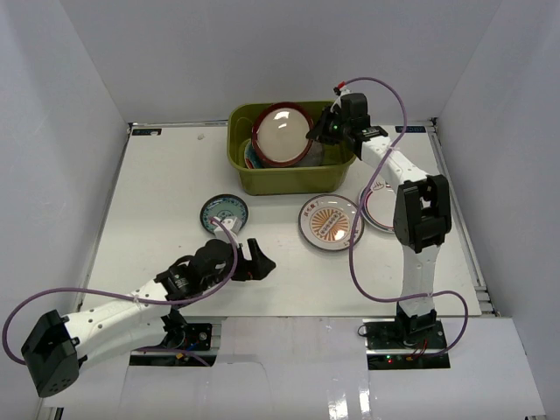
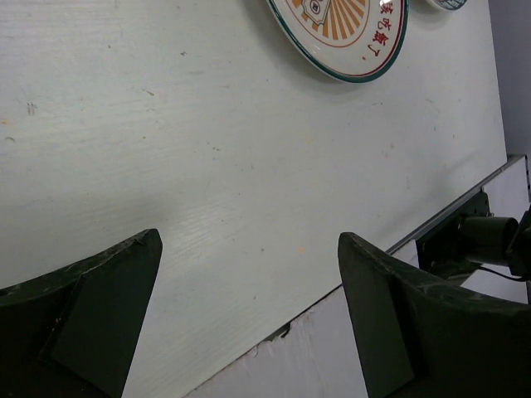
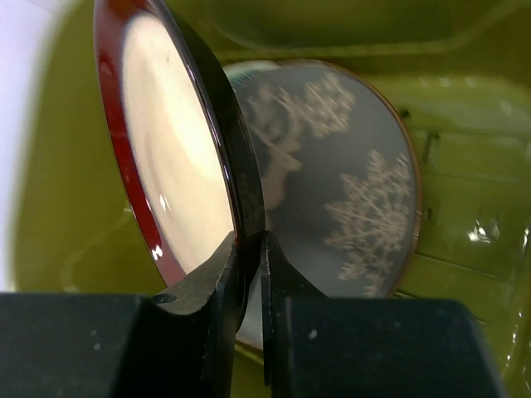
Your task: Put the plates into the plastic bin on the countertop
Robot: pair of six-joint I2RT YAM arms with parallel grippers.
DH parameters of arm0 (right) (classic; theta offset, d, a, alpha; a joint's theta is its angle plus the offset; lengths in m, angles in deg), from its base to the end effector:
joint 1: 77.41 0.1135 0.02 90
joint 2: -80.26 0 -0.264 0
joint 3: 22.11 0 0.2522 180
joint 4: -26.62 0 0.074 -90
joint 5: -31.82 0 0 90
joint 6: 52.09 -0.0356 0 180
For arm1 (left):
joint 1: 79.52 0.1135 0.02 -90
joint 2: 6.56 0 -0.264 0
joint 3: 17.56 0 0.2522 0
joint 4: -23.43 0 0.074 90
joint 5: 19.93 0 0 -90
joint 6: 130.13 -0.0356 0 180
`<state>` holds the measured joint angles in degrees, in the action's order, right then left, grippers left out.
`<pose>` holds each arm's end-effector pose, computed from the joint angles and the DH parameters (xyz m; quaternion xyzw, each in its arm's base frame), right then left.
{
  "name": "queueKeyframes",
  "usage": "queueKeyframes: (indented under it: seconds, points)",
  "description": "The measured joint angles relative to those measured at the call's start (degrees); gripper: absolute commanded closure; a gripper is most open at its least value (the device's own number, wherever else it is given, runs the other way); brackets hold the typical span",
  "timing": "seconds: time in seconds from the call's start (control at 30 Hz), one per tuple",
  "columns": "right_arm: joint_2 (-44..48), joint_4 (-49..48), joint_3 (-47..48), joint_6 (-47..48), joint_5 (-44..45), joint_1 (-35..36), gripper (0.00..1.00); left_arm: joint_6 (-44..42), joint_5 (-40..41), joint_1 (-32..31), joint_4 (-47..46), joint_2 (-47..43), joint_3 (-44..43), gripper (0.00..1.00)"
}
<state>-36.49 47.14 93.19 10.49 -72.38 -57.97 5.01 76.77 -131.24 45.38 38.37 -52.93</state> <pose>0.4606 0.1718 0.3023 -0.0117 0.8254 0.3147 0.4686 0.1117 -0.1348 0.2009 0.0215 0.8713 -0.3310 0.3618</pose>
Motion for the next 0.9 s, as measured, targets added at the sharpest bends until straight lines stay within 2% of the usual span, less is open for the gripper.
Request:
queueKeyframes:
  seconds: [0.17, 0.23, 0.33, 0.37, 0.47, 0.53, 0.67, 0.73, 0.9]
  points:
    - [-4.52, 3.85, 1.01, 0.20, 1.38, 0.00, 0.92, 0.57, -1.64, -0.24, -4.42, 5.29, 0.52, 0.02]
    - [-4.72, 3.82, 1.01, -0.15, 1.20, -0.15, 0.89, 0.63, -0.98, -0.24, -5.20, 7.10, 0.50, 0.03]
    - [-4.72, 2.62, 1.09, -0.39, 1.20, -0.24, 0.66, 1.11, 2.56, -0.24, -4.76, 8.70, 0.44, 0.05]
    - [-4.72, 2.51, 1.09, -0.44, 1.18, -0.24, 0.49, 1.36, 4.74, -0.26, -4.50, 8.52, 0.44, 0.05]
    - [-4.70, 2.03, 1.07, 0.20, 2.03, -0.07, 0.25, 1.73, 11.82, -0.26, -3.43, 6.91, 0.39, 0.05]
    - [-4.70, 2.27, 1.05, 0.74, 2.51, 0.07, 0.14, 1.97, 16.92, -0.24, -1.68, 5.79, -0.31, 0.05]
    - [-3.54, 2.25, 1.07, 1.97, 3.04, 0.48, 0.05, 2.49, 24.41, 0.37, 0.39, 6.40, -2.73, 0.07]
    - [-1.62, 2.21, 0.94, 2.56, 3.34, 0.57, 0.04, 2.93, 26.53, 1.42, 0.15, 7.15, -2.99, 0.09]
    - [10.23, 0.22, -5.62, 4.11, 3.91, 0.87, 0.02, 4.90, 26.32, 10.32, -0.66, 8.81, -2.93, 0.11]
